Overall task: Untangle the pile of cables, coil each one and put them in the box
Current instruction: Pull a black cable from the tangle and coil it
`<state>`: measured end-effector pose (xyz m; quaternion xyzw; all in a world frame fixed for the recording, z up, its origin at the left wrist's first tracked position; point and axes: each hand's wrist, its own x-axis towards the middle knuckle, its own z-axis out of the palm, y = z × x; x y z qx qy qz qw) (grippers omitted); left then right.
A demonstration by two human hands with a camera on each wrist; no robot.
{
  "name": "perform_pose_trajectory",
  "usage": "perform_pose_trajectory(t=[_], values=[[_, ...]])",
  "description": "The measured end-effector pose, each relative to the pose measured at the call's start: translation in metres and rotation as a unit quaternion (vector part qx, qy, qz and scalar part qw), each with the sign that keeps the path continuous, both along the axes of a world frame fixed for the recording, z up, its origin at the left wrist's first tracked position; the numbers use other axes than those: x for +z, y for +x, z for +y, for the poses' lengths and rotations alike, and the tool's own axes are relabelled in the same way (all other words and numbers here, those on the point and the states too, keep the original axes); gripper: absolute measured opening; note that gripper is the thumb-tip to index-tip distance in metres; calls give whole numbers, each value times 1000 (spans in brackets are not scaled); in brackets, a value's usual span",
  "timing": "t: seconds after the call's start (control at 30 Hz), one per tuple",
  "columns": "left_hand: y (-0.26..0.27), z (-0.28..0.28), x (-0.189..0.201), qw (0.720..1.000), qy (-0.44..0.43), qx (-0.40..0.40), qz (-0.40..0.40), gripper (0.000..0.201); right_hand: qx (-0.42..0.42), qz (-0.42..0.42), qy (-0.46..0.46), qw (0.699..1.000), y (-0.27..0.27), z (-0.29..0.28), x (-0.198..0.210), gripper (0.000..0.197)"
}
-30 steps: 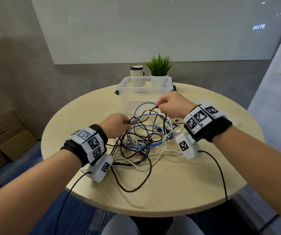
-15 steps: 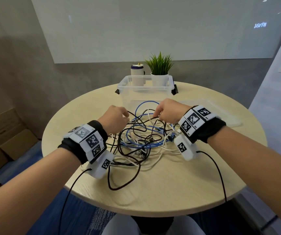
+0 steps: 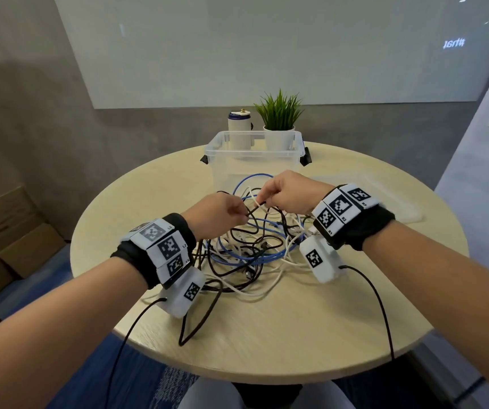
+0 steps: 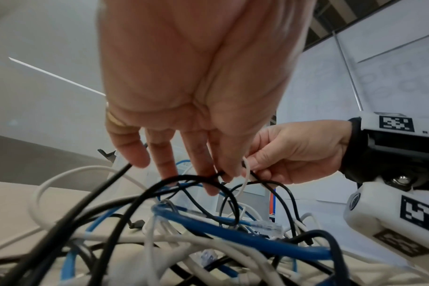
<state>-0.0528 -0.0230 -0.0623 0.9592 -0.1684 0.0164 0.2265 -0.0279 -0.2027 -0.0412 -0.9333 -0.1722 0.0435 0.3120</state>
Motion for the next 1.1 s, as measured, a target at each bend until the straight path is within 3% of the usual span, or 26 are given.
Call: perform_pose_trajectory(t=[0.1, 0.23, 0.4, 0.57, 0.7, 0.87, 1.1], values=[[1, 1, 1, 997, -66, 17, -27, 5, 3, 14, 23, 1000, -3, 1, 1, 12], [1, 4, 4, 993, -113, 21, -20, 9, 10, -35, 21, 999, -5, 1, -1, 12], [0, 12, 6, 982, -178, 64, -19, 15, -62, -76, 19, 995, -3, -2, 0, 17], [0, 13, 18, 928, -349, 118, -52, 21, -115, -82, -17, 990, -4, -8, 1, 16], [0, 20, 31, 887, -431, 137, -95, 22, -118, -57, -43, 990, -6, -14, 2, 18], [2, 26, 40, 857, -475, 149, -133, 24, -84, 48, 26, 995, -5, -11, -6, 18], [1, 38, 30, 839, -490, 192, -134, 22, -69, 64, -96, 991, -4, -17, -6, 23]])
